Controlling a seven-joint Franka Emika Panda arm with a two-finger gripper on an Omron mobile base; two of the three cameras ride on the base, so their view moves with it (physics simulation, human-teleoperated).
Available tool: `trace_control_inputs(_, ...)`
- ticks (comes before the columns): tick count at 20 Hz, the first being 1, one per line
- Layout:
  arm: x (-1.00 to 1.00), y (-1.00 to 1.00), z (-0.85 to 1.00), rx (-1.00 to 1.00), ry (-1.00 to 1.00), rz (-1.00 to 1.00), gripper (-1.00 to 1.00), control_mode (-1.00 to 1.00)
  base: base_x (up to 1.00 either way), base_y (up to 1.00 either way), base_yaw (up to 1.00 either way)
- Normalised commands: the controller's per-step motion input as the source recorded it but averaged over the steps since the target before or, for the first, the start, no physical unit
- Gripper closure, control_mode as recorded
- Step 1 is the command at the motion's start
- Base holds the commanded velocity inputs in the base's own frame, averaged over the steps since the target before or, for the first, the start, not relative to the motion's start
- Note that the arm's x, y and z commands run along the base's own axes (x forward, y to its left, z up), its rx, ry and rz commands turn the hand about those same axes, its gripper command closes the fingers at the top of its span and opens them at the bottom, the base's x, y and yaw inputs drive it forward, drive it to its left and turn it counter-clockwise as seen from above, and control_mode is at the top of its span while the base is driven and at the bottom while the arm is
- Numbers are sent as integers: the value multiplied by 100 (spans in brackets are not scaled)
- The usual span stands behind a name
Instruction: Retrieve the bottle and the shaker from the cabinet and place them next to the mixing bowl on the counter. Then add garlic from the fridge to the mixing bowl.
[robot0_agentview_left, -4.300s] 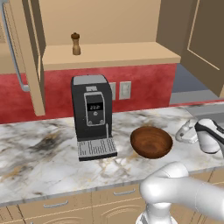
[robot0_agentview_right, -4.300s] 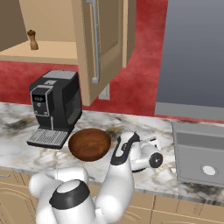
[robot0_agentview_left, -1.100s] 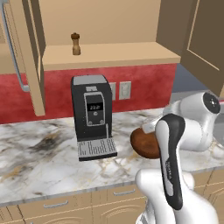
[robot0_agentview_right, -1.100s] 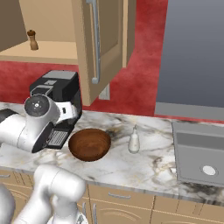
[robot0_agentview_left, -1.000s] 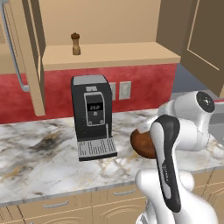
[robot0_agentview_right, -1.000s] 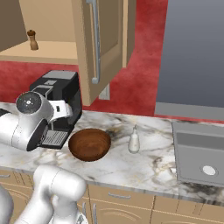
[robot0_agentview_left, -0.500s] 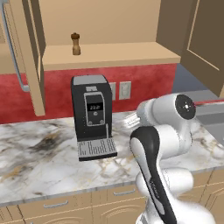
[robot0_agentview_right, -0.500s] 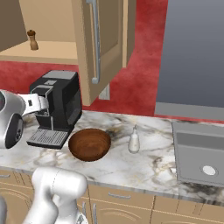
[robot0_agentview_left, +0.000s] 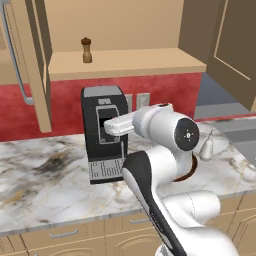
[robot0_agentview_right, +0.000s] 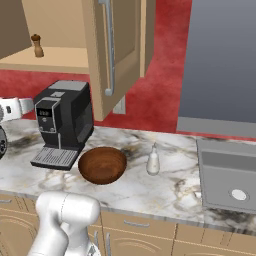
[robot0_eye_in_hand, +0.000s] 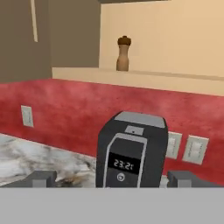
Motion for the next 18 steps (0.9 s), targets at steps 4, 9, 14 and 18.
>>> trace_control_inputs(4, 30, 20, 58, 13, -19, 0, -100, -100, 0, 0, 0)
trace_control_inputs(9, 28, 12, 73, 10, -8, -1, -100, -100, 0, 0, 0)
trace_control_inputs(14, 27, 2, 62, 4, 0, -2, -100, -100, 0, 0, 0)
trace_control_inputs(18, 18, 0, 48, 0, 0, -4, -100, -100, 0, 0, 0)
